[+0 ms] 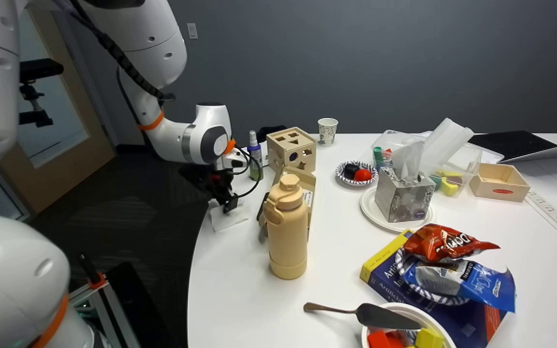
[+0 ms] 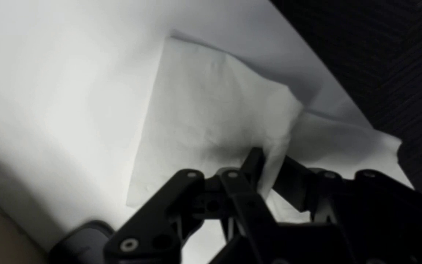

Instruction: Unfold the napkin

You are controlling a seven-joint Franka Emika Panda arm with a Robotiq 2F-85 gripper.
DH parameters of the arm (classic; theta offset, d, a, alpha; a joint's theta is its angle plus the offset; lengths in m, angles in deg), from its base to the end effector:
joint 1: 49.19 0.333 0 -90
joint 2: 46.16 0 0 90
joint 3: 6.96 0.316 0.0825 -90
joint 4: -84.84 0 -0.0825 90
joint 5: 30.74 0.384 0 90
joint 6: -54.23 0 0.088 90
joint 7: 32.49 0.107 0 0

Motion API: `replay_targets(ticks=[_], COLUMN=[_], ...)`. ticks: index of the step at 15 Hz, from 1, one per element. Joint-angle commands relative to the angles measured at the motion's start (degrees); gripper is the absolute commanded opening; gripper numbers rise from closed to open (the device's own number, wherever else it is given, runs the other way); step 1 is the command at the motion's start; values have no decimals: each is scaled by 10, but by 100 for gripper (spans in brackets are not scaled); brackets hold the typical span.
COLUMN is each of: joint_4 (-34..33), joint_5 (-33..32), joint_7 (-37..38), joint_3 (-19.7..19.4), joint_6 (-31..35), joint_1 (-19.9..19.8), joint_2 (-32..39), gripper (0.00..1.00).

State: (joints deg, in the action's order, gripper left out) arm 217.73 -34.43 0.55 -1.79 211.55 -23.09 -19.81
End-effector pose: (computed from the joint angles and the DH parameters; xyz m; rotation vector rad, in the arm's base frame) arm 0.4349 0.2705 0.1409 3.1384 0.0317 -0.0542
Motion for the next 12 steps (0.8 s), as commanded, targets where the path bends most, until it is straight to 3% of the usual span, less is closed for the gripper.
replay_targets(ticks=[1, 8, 12], joint_4=[31, 90, 105], joint_5=[-5, -25, -74], joint_7=[49, 116, 149], joint_3=[-30, -51, -89], joint_6=[-34, -18, 16], joint_1=[25, 16, 20], joint_2=[-21, -48, -52], gripper=[3, 3, 3])
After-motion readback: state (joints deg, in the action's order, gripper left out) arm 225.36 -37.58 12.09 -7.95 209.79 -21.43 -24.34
